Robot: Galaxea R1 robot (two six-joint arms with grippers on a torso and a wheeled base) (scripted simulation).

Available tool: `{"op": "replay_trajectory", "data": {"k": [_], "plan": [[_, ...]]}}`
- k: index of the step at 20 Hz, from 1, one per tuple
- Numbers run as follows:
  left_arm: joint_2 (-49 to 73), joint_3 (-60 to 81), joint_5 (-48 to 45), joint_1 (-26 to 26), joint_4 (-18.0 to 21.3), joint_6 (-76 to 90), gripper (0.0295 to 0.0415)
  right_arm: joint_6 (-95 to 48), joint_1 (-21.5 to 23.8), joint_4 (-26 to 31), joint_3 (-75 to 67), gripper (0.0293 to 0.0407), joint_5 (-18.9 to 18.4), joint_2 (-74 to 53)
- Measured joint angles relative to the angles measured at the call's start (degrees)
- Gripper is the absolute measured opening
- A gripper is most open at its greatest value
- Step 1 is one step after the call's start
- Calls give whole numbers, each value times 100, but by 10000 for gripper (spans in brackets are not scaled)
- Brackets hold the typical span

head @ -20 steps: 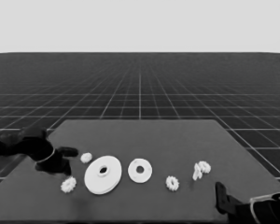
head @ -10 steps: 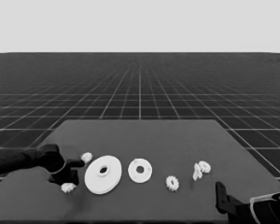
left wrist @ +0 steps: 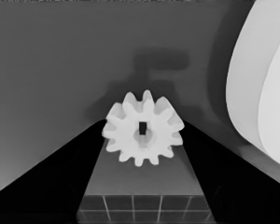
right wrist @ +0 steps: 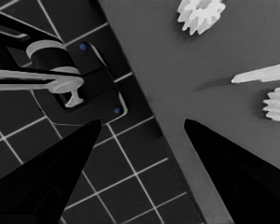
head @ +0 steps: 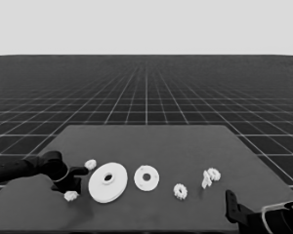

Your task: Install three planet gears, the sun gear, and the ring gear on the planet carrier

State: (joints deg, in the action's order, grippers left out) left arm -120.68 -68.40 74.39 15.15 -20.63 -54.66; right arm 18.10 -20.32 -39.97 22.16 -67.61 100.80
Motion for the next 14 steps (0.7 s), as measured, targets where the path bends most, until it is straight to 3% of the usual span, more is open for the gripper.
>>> {"op": "replay_trajectory", "data": {"k": [4,6,8,14], "plan": [[0,0,0,0,0,0,312,0,0,0,0,385,0,0],[340,632,566,-815,638,-117,312,0,0,0,0,385,0,0],[410,750,759,-1168,916,-130,312,0,0,0,0,385,0,0],[430,783,857,-1342,1064,-129,312,0,0,0,0,385,0,0]]}}
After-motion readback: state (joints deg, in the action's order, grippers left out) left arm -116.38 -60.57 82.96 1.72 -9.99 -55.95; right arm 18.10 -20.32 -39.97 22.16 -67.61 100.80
